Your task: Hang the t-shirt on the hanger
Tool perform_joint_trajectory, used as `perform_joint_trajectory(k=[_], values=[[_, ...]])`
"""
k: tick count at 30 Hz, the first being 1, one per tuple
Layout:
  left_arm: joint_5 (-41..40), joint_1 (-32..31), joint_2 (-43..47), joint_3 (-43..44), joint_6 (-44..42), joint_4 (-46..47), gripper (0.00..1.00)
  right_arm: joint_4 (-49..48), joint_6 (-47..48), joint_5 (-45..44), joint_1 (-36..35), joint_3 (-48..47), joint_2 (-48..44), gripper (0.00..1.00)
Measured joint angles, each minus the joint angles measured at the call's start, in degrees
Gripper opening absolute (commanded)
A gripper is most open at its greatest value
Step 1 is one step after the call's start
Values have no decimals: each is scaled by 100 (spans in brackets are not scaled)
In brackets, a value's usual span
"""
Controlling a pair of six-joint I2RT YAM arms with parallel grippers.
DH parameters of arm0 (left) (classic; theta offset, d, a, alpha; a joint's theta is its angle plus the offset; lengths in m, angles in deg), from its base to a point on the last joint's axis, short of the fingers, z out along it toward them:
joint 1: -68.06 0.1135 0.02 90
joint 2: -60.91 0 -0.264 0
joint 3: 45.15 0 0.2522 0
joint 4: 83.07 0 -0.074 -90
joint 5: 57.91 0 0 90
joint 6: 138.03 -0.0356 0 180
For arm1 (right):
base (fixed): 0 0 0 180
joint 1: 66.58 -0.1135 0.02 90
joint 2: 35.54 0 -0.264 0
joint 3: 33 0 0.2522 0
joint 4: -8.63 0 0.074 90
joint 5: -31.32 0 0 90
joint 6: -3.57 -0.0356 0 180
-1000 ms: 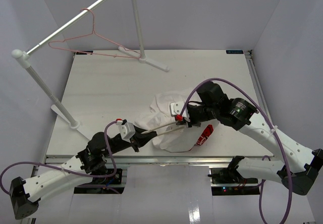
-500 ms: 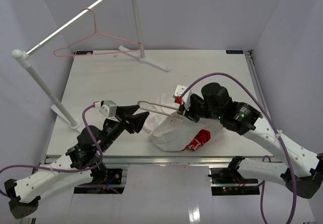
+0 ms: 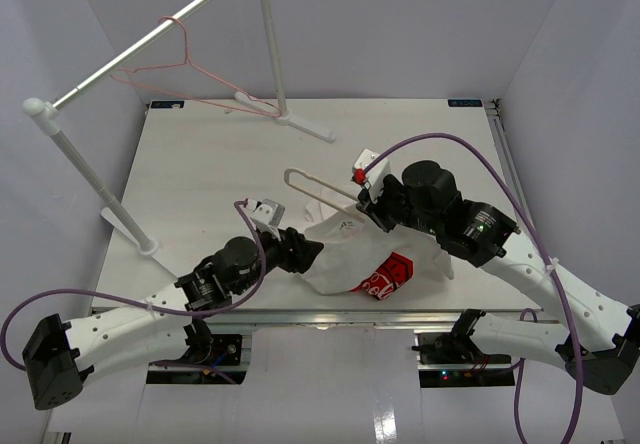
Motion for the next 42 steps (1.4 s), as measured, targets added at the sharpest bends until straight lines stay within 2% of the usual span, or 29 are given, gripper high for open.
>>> perform_joint_trajectory(k=[6,8,12,16,18,19,21,24,26,36,42], values=[[-500,-5,-961,281,165,-53,69,-27,-44,5,0,64,-91,8],[-684,-5,-1159,374,223,-69,56,-33,-46,15,0,64,-149,8],[-925,-5,-1343,430,298,-58,4,-54,-61,52,0,74,-242,8],[-1208,-5,-1201,446,378,-182,0,-195,-108,76,0,309,-350,8],[-1379,-5,-1043,499,398,-324,1,-200,-136,75,0,434,-391,8],[-1456,-5,-936,543,408,-414,13,-197,-149,76,0,481,-404,8],[-1547,-5,-724,659,412,-562,51,-200,-156,76,0,522,-417,8],[-1523,-5,-529,836,438,-701,66,-222,-173,78,0,526,-450,8],[-1444,-5,-477,885,469,-722,69,-226,-185,89,0,526,-483,8],[-1090,-5,-953,913,564,-960,69,-352,-283,112,0,526,-482,8],[-1250,-5,-1173,911,654,-925,70,-355,-302,116,0,530,-473,8]])
